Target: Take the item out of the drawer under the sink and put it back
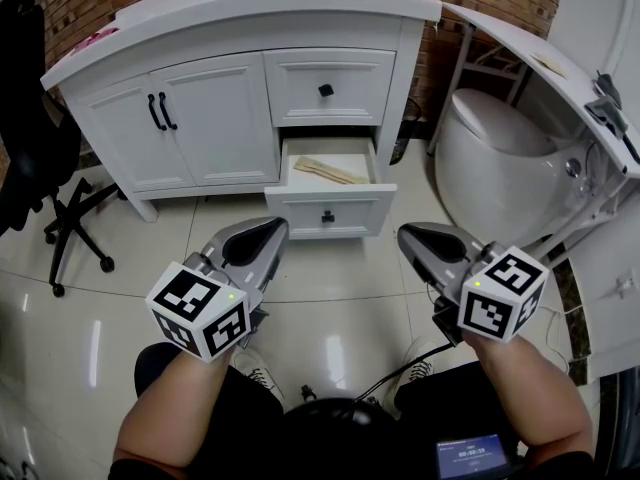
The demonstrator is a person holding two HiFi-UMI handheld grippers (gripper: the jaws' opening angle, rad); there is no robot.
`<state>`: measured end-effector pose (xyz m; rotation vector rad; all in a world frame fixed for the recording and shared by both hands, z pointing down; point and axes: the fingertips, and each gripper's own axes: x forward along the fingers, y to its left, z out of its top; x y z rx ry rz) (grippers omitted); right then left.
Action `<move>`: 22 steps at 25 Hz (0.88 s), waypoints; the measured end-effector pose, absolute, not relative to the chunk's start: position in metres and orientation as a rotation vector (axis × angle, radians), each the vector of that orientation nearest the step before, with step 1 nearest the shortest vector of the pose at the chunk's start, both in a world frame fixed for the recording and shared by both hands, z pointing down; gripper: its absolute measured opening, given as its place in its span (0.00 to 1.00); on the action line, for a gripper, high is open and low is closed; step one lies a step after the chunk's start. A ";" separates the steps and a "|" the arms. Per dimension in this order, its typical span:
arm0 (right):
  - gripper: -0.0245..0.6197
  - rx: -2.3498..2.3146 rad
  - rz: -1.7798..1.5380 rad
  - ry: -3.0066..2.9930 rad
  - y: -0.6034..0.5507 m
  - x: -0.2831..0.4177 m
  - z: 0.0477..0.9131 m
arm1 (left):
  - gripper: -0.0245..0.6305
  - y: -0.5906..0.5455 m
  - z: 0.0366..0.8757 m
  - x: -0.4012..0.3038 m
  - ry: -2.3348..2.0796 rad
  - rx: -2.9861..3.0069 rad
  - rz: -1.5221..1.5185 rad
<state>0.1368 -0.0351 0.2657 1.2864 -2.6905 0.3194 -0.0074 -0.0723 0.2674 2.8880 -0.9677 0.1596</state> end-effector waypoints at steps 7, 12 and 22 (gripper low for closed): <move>0.05 1.278 0.314 -2.692 -0.035 0.134 0.265 | 0.05 -0.072 0.267 -0.009 -0.972 2.888 0.157; 0.05 1.273 0.318 -2.691 -0.035 0.134 0.266 | 0.05 -0.072 0.266 -0.008 -0.971 2.889 0.155; 0.05 1.265 0.316 -2.688 -0.035 0.132 0.268 | 0.05 -0.071 0.265 -0.009 -0.970 2.893 0.154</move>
